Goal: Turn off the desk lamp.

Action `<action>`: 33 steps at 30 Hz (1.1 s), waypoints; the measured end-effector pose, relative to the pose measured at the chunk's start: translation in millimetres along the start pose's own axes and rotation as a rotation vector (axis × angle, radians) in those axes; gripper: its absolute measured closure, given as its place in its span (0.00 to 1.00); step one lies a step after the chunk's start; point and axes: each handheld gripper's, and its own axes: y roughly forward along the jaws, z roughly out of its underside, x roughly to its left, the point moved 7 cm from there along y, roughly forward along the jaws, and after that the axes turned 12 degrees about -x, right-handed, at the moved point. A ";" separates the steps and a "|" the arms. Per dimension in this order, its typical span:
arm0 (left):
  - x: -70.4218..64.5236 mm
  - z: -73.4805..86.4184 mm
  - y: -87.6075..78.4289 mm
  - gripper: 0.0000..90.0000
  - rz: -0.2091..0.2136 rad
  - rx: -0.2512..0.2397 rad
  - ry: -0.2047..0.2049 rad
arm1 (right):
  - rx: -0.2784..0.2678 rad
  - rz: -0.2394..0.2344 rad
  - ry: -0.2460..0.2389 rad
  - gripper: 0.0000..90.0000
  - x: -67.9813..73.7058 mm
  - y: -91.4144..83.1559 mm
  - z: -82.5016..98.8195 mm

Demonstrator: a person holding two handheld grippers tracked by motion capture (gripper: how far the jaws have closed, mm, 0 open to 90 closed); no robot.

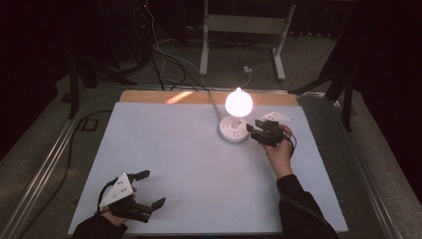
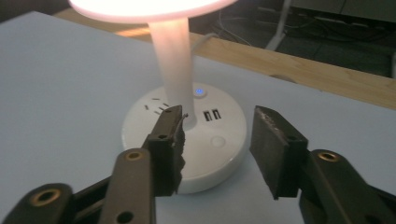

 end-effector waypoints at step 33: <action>0.6 0.1 -0.6 0.01 0.000 0.000 -0.002 | 0.053 0.053 0.037 1.00 -2.2 43.7 23.2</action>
